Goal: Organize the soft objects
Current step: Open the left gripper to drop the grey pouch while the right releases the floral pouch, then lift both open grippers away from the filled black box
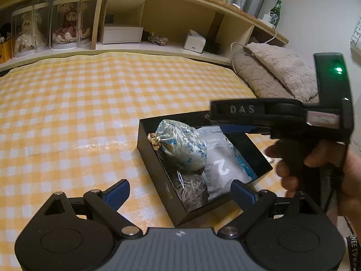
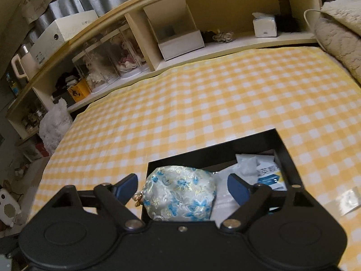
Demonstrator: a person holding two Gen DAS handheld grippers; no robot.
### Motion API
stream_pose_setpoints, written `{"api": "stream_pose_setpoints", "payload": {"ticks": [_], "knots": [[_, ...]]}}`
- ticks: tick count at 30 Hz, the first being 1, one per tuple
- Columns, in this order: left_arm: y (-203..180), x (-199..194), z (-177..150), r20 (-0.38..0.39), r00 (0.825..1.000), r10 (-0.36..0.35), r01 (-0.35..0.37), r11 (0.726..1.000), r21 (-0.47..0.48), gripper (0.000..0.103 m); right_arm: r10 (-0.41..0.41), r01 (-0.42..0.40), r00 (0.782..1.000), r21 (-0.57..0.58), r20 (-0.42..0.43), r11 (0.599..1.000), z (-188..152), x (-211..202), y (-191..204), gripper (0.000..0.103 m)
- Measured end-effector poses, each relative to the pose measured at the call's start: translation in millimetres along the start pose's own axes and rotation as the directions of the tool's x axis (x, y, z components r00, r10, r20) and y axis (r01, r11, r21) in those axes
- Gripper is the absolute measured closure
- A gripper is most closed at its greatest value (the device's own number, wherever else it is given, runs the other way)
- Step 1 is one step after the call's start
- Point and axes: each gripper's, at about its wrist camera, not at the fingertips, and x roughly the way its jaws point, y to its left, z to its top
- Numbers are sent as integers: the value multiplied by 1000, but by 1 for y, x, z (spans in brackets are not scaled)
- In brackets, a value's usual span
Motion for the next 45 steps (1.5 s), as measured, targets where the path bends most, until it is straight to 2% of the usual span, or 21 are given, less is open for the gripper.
{"api": "stream_pose_setpoints", "payload": {"ticks": [1,3,6,9,12,19,24,26,32,42,45], "knots": [[0,0,0,0,1000,-1,1,1000,0,7,2,-2,1000,-14,-4,1000,0,-3,1,40],[0,0,0,0,1000,-2,2,1000,-1,7,44,-44,999,-37,-23,998,-2,-4,4,52],[0,-1,0,2,1000,-6,6,1000,-6,7,91,-97,993,-91,-70,991,-6,7,16,57],[0,0,0,1,1000,-4,4,1000,-5,7,8,-28,993,-168,-119,985,-12,31,25,69],[1,2,0,-3,1000,-3,3,1000,-9,7,-30,9,993,-177,-118,984,-15,46,21,70],[2,7,0,-9,1000,-3,3,1000,-6,7,-33,13,993,-173,-110,985,-16,61,17,69],[4,4,1,3,1000,8,-8,1000,-5,4,-13,-3,993,-129,-118,992,-12,53,14,66],[6,1,2,14,1000,10,-10,1000,-7,3,-1,-12,993,-107,-116,994,-9,43,14,66],[5,-12,6,47,998,28,-28,1000,-2,2,-31,20,994,-106,-100,994,-8,1,17,54],[1,-57,7,124,989,77,-78,997,0,0,-66,66,998,-64,8,996,-12,-75,11,39],[0,-73,5,152,985,79,-78,997,-13,0,-67,69,997,-67,38,995,-16,-96,12,30]]}}
